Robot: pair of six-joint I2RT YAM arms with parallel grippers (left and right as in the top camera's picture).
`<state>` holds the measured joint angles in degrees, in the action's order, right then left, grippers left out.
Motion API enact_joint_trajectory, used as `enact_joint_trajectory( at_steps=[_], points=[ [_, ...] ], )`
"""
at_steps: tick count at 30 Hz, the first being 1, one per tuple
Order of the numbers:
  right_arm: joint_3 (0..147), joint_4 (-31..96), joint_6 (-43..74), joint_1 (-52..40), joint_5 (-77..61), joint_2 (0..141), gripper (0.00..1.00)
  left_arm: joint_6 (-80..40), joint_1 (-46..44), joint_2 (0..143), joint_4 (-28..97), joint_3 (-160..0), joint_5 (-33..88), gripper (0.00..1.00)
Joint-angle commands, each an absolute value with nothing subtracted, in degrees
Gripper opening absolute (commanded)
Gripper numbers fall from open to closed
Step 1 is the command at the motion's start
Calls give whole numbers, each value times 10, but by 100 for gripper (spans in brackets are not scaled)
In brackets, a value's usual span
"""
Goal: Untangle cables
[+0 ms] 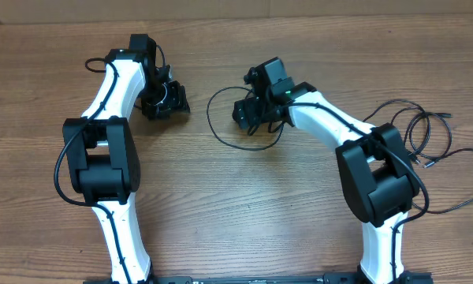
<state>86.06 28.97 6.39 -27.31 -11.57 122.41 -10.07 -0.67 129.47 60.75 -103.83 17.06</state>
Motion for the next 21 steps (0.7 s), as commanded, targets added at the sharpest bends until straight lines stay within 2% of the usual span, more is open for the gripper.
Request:
enact_joint_trajectory(
  at_steps=[1, 16, 21],
  points=[
    [864, 284, 59, -299, -117, 1243, 86, -88, -8, 1300, 606, -1032, 180, 62],
    [858, 285, 59, -386, -116, 1253, 87, -88, -8, 1300, 606, -1032, 178, 65],
    [858, 285, 59, -399, -85, 1253, 83, -88, -8, 1300, 606, -1032, 178, 65]
  ],
)
